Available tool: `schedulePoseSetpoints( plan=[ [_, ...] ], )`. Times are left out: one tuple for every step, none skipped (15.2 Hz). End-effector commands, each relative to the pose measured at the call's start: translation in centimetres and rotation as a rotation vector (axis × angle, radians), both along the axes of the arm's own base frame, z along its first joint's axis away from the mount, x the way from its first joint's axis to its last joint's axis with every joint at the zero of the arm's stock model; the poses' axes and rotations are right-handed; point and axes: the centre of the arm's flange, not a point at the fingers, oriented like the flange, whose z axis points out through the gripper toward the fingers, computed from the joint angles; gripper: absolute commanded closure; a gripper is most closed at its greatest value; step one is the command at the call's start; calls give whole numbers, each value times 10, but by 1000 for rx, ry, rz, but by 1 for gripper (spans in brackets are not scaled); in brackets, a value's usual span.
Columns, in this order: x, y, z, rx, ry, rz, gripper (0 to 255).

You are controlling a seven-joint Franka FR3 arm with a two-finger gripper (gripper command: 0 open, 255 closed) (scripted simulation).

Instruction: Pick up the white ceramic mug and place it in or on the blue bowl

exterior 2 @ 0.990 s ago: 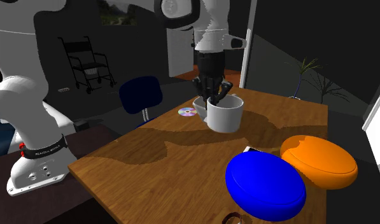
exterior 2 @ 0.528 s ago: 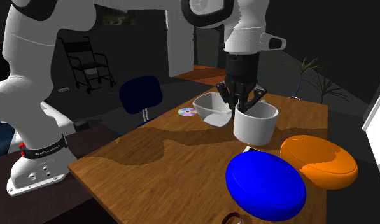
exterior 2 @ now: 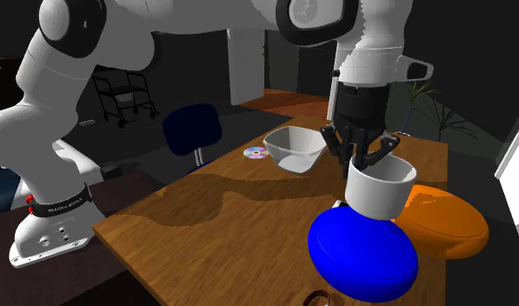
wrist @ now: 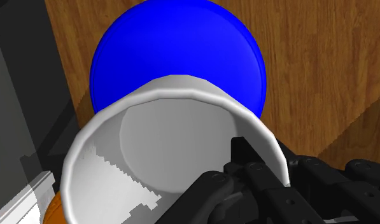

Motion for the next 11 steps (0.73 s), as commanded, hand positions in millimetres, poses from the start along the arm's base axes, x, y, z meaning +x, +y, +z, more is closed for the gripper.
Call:
schedulePoseSetpoints(
  plan=[
    [0,0,-10,0,0,1,255],
    [0,0,-16,0,0,1,255],
    [0,0,-21,0,0,1,255],
    [0,0,-26,0,0,1,255],
    [0,0,-31,0,0,1,255],
    [0,0,-37,0,0,1,255],
    [0,0,-42,0,0,1,255],
    [0,0,-47,0,0,1,255],
    [0,0,-53,0,0,1,255],
    [0,0,-58,0,0,1,255],
    [0,0,-67,0,0,1,255]
  ],
)
